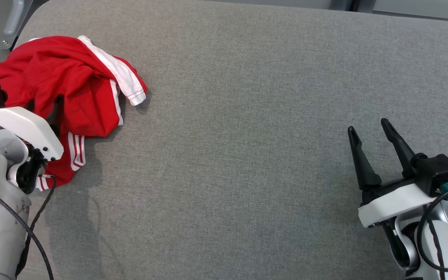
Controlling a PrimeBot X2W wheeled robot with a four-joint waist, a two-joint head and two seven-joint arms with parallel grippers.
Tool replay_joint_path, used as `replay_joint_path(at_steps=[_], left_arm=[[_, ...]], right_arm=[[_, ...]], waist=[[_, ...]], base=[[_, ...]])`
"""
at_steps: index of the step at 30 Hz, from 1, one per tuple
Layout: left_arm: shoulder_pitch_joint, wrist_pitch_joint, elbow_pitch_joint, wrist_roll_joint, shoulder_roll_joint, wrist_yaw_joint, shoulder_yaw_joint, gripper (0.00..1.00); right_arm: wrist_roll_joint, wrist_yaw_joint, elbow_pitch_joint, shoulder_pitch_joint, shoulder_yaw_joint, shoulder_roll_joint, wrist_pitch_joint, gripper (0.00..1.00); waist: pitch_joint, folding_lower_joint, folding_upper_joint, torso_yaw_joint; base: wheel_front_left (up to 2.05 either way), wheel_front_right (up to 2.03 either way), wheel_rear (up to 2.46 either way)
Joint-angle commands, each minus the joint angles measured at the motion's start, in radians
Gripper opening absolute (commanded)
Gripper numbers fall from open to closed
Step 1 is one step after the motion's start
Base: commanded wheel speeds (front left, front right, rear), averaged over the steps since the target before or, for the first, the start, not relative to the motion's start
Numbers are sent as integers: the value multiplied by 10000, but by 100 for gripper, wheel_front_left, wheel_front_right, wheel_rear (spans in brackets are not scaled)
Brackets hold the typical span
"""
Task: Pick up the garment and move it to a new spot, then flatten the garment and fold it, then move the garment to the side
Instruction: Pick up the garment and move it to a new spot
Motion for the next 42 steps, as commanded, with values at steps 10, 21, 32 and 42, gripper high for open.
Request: replay_joint_path(at_steps=[10, 21, 32, 42], left_arm=[[-651, -1202, 832, 202, 534, 49, -227, 0], [-78, -3332, -904, 314, 1028, 682, 218, 0], [3613, -2951, -5861, 256, 1414, 2159, 602, 0], [6819, -1488, -10445, 796, 1198, 3490, -295, 0]], right_arm=[[46, 19, 104, 12, -143, 6, -134, 100], [147, 19, 196, 540, -265, 133, -255, 100], [381, 19, 176, 1296, -107, 390, -408, 100], [349, 19, -251, 1891, -418, 488, -212, 100]], waist=[[-324, 0, 0, -35], [-1464, 0, 0, -280], [-2818, 0, 0, -987], [-3377, 0, 0, -1928]], base=[[0, 0, 0], [0, 0, 0], [0, 0, 0], [0, 0, 0]])
